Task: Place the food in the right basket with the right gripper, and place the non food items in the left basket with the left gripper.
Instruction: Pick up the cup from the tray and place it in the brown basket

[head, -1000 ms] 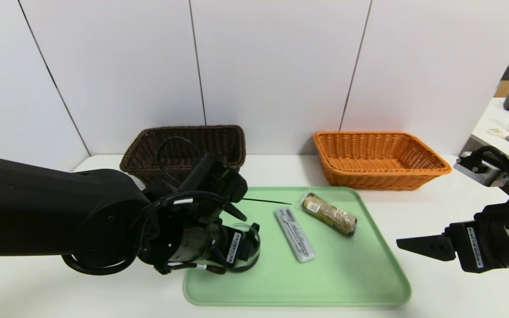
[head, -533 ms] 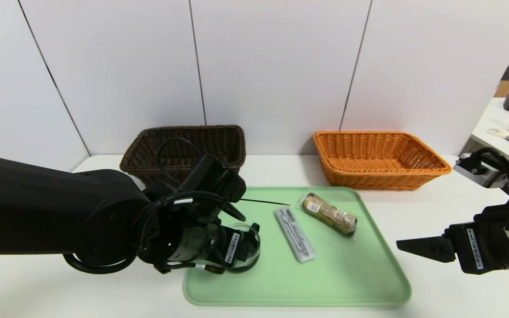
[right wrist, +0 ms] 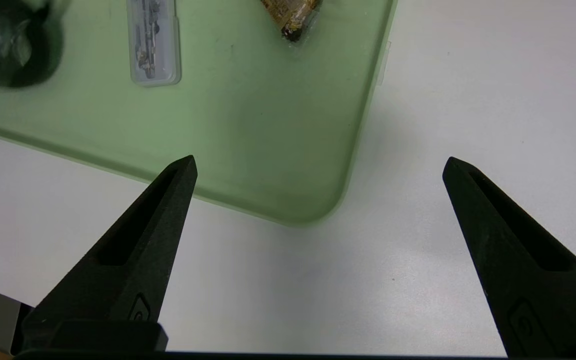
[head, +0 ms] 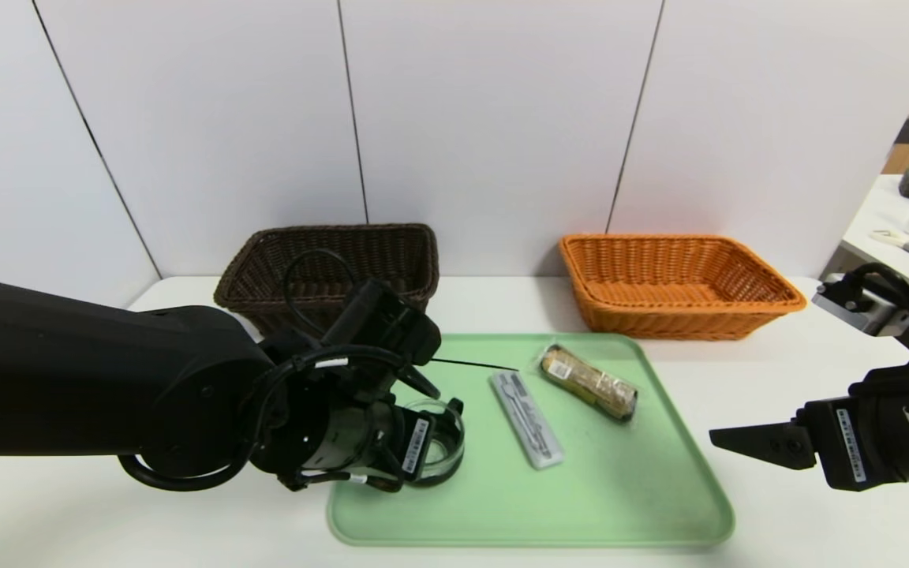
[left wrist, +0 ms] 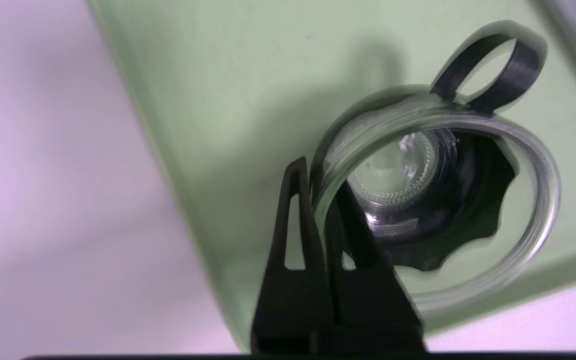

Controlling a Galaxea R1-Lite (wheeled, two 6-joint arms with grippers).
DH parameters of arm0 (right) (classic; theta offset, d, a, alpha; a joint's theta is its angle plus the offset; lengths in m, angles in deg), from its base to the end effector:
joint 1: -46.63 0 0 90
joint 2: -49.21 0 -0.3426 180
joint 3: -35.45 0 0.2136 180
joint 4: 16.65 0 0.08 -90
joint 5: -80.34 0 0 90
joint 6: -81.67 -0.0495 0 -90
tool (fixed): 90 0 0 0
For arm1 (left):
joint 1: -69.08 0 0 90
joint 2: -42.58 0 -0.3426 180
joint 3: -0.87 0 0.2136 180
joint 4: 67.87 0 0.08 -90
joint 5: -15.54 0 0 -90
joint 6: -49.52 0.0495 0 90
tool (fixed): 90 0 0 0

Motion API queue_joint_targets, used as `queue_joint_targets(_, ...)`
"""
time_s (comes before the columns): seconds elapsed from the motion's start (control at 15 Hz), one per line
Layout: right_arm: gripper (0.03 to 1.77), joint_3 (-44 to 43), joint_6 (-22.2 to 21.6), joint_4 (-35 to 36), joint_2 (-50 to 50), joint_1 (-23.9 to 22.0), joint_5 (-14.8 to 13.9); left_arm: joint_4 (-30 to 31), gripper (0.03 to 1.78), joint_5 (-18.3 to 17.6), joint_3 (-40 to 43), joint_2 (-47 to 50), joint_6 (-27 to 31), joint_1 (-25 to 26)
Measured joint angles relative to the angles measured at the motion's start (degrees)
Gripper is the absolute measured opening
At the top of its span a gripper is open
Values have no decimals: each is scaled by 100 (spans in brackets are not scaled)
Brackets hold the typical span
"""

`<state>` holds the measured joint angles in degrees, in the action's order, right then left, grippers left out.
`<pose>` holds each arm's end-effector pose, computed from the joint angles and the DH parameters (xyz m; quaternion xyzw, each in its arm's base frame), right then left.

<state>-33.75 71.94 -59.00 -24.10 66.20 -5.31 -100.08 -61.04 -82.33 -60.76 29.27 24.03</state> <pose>0.1907 0.0718 0.2191 0.0242 0.4057 0.1566 0.9002 0.2610 -0.2452 0.1583 0.0603 0.4219 -0.1731 0.8879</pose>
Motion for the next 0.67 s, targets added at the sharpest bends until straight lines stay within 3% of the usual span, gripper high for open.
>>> queue_joint_targets(0.67,170,0,0,-2,27,-5,-4,89,9,27,-135,491,138,129)
